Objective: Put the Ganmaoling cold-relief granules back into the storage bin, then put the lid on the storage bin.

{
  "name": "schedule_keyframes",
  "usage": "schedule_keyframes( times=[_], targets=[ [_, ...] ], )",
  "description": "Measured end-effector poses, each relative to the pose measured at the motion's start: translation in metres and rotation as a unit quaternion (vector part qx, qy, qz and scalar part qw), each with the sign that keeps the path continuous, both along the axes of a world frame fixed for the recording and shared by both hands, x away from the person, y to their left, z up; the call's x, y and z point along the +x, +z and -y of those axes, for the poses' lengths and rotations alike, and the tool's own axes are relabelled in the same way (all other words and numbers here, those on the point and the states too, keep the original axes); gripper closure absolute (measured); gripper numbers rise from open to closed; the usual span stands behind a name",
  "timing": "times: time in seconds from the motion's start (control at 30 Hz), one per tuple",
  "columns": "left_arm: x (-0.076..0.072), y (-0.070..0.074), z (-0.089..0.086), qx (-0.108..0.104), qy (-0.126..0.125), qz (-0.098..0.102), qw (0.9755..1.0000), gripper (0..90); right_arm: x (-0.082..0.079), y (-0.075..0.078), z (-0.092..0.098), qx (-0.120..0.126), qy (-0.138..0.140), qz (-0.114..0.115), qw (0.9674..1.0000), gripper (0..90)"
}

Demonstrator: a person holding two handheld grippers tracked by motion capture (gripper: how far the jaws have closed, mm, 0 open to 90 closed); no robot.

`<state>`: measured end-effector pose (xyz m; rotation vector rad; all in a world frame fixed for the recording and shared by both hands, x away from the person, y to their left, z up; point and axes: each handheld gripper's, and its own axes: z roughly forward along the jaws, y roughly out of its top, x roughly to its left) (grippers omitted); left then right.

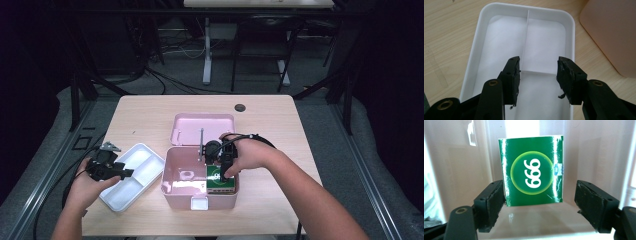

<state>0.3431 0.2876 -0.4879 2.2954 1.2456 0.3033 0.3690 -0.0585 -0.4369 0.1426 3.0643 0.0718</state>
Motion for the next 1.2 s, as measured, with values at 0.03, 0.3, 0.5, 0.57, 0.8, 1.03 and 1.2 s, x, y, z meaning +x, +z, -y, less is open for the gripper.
schedule_keyframes(
  times=[0.03,0.3,0.5,0.57,0.8,1.03,1.2],
  targets=[
    [0.000,0.000,0.000,-0.002,0.000,0.000,1.0000,53.5,0.000,0.003,0.000,-0.003,0.000,0.001,1.0000,25.0],
    [-0.001,0.000,0.000,0.000,0.004,0.001,1.0000,55.7,-0.002,0.020,0.014,0.016,-0.023,0.002,0.9996,30.8],
    [-0.002,0.001,0.001,-0.002,0.010,0.004,0.9999,58.1,-0.010,0.031,0.029,0.035,-0.046,0.032,0.9978,34.3],
    [-0.002,0.002,0.000,-0.001,0.014,0.005,0.9999,59.0,-0.014,0.036,0.036,0.050,-0.056,0.035,0.9966,35.1],
    [-0.002,0.004,-0.002,-0.002,0.018,0.007,0.9998,58.4,-0.020,0.037,0.066,0.087,-0.128,0.059,0.9862,36.7],
    [-0.001,0.007,-0.001,0.004,0.010,0.006,0.9999,58.5,-0.017,0.037,0.089,0.103,-0.170,0.061,0.9782,42.7],
    [0.001,0.013,0.002,0.010,0.007,0.006,0.9999,59.2,-0.017,0.033,0.104,0.118,-0.212,0.063,0.9680,43.5]
  ],
)
